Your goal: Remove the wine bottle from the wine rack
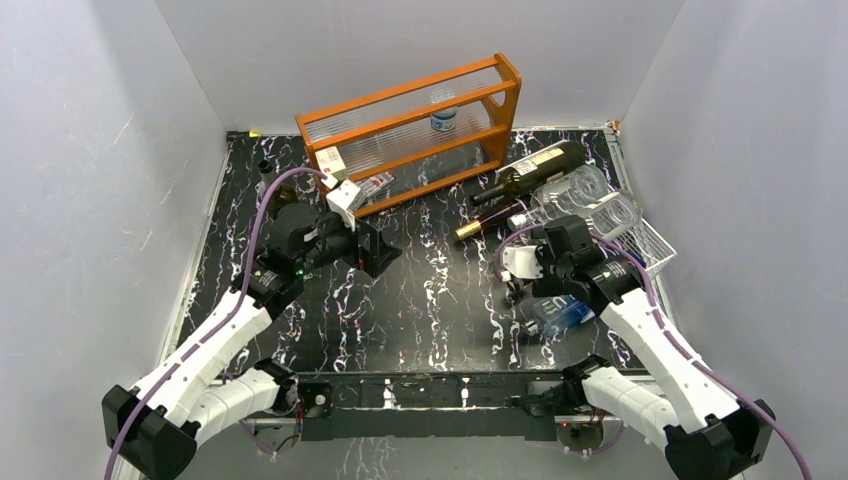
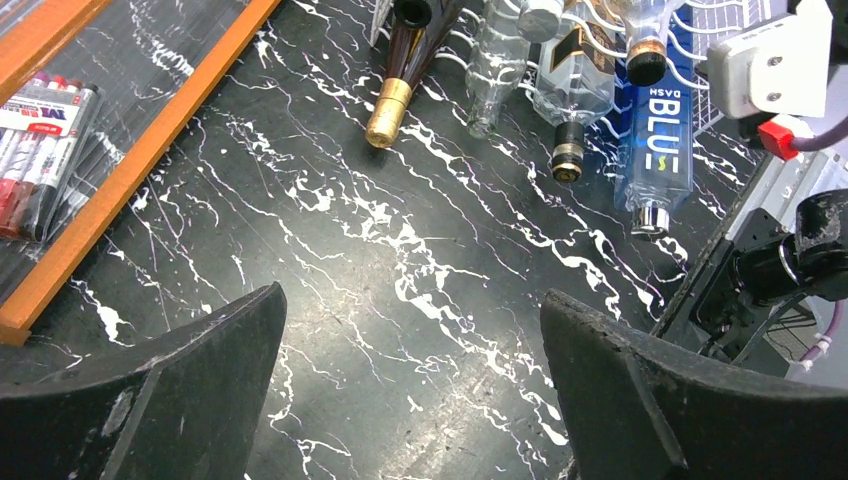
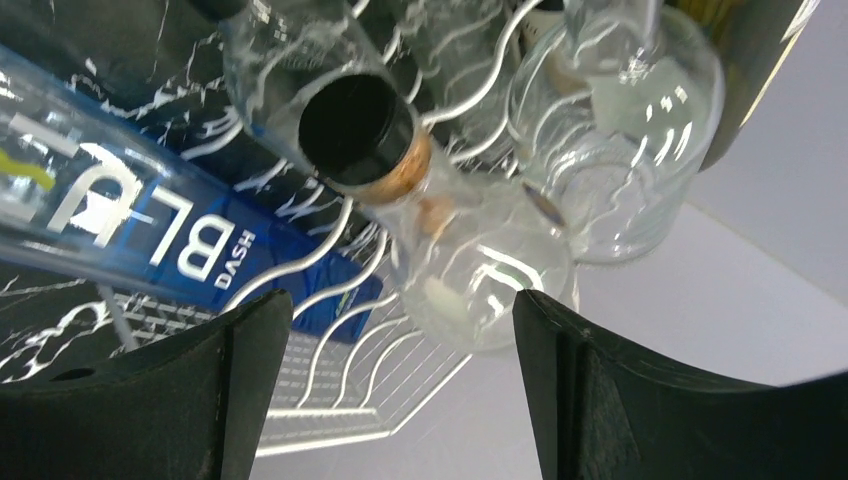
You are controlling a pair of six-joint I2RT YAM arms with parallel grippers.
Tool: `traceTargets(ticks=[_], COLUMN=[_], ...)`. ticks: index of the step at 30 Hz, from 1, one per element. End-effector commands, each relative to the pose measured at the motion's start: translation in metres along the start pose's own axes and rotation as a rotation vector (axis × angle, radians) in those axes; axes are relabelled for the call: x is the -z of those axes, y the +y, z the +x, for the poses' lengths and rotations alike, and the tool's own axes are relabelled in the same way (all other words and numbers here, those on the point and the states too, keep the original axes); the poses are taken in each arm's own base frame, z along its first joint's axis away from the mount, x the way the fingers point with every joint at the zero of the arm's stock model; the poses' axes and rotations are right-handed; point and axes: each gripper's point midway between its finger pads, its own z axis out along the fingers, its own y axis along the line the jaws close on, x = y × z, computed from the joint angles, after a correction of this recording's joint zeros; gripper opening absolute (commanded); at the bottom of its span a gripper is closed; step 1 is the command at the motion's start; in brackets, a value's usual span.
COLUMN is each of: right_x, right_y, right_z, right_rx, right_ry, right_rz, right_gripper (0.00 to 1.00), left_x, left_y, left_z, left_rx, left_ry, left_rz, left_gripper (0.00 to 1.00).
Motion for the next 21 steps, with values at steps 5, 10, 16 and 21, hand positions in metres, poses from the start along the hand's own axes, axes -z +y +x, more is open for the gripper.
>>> traceTargets(ticks=[5, 10, 16, 21], right_x=[-0.022, -0.035, -0.048, -0.052], right_y=[-0.025, -0.030, -0.027, -0.021], right_z=[-0.030, -0.032, -0.032, -0.031], right_rx=[0.070, 0.093, 0.120, 0.119], right_ry=[-0.165, -0.183, -0.192, -0.192], right_rz=[0.062, 0.075, 0.080, 0.093], right_gripper=[0.89, 0.82, 0.67, 0.56], left_x=[0.009, 0.009, 0.009, 0.008], left_y=[-0.008, -0.009, -0.008, -0.007], left_z=[-0.011, -0.010, -0.009, -0.008], left_rx=[-0.039, -0.040, -0.046, -0.045], left_ry=[-0.037, -0.035, -0.034, -0.031], left_rz=[0.005, 0.007, 0.001, -0.003], left_gripper=[0.98, 0.98, 0.98, 0.98])
